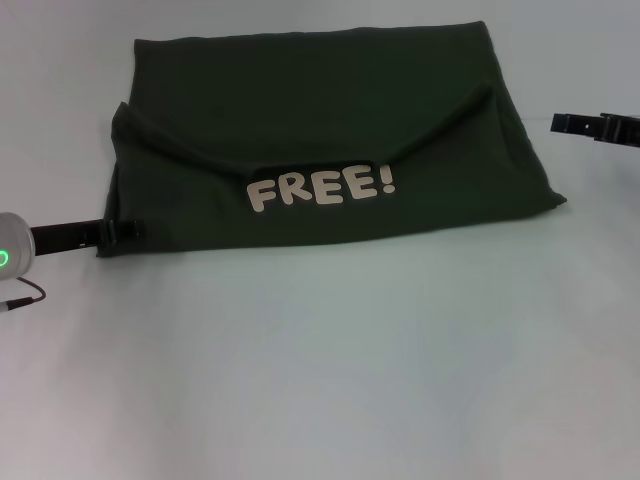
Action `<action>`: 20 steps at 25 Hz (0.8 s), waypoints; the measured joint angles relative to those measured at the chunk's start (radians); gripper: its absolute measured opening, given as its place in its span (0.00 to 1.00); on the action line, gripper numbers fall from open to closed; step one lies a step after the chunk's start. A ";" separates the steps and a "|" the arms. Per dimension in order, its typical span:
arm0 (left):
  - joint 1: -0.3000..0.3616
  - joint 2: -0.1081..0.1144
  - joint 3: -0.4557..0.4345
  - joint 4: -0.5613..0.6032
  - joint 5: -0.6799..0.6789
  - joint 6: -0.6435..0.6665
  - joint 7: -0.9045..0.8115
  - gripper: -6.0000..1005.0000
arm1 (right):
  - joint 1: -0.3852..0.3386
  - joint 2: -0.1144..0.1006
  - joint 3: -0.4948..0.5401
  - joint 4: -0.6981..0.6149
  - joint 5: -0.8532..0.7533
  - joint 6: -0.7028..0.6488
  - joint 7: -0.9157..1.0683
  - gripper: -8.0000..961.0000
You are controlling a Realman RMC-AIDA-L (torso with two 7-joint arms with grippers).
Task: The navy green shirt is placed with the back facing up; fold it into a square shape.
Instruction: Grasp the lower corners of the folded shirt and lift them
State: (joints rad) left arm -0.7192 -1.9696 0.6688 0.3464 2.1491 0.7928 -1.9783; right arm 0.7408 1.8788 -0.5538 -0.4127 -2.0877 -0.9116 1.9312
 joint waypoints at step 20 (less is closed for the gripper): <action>0.003 -0.010 0.002 0.002 0.000 -0.016 0.006 0.28 | 0.006 0.001 -0.005 0.000 0.000 0.000 0.000 0.73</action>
State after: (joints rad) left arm -0.7167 -1.9796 0.6704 0.3482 2.1491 0.7770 -1.9720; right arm 0.7473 1.8795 -0.5584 -0.4127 -2.0877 -0.9114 1.9313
